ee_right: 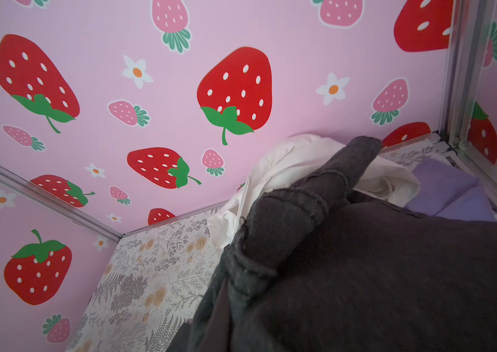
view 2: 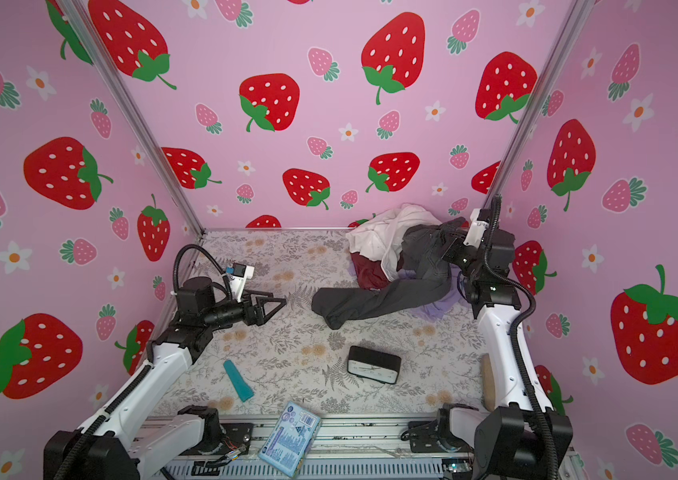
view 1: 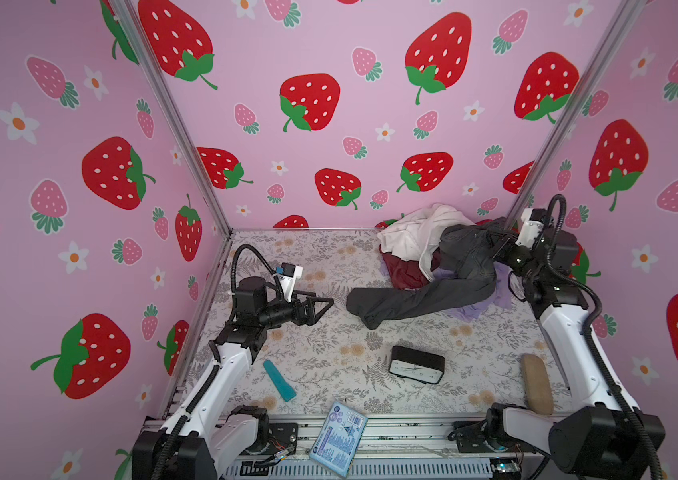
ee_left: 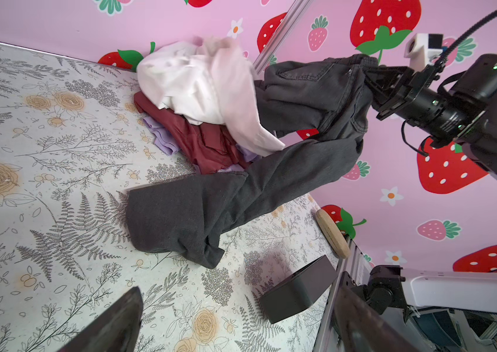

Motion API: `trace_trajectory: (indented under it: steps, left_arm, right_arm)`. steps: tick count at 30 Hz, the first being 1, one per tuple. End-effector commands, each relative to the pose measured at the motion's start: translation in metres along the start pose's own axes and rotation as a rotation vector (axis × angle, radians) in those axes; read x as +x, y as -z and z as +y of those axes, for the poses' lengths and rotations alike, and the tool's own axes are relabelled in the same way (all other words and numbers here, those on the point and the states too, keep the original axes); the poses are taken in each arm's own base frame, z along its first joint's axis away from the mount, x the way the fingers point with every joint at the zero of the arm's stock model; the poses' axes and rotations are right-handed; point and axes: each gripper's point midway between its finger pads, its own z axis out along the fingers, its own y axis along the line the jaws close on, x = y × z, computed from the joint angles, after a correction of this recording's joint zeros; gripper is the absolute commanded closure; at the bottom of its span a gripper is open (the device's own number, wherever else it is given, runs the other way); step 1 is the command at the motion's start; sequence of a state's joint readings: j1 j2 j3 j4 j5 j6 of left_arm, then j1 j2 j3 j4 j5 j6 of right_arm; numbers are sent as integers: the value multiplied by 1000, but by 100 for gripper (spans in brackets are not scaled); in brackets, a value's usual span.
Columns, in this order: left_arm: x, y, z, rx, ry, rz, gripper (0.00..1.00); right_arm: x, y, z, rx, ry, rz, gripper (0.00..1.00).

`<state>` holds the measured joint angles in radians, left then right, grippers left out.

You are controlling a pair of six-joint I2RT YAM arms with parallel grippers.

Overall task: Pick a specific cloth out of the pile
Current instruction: 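Lift the dark denim jeans up out of the pile with the right gripper, then swing the held jeans toward the left gripper and lower them onto the trousers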

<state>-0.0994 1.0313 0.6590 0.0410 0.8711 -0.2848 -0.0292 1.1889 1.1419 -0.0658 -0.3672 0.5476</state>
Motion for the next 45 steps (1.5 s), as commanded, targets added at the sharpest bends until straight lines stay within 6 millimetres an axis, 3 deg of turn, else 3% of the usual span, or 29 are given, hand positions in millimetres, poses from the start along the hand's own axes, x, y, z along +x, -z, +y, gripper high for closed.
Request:
trace_trajectory:
  steps: [1,14,20,30,37,45]
  left_arm:
    - [-7,2,-7,13,-31,-19,1]
    - [-9,4,-10,12,-43,-25,1]
    - [-12,8,-12,-1,-56,-46,1]
    - [-19,22,-13,-83,-71,-94,1]
    - [-27,38,-19,-153,-77,-146,1]
    - [-28,66,-37,-222,-138,-180,1]
  right_arm:
    - [-63,33,41,-92,104,-211,100]
    - [-110,70,98,-310,101,-378,100]
    - [-108,61,146,-513,66,-395,100]
    - [-68,34,268,-859,55,-307,100]
    - [-4,2,362,-1087,46,-151,100]
    - [64,-46,413,-1220,-35,-28,100]
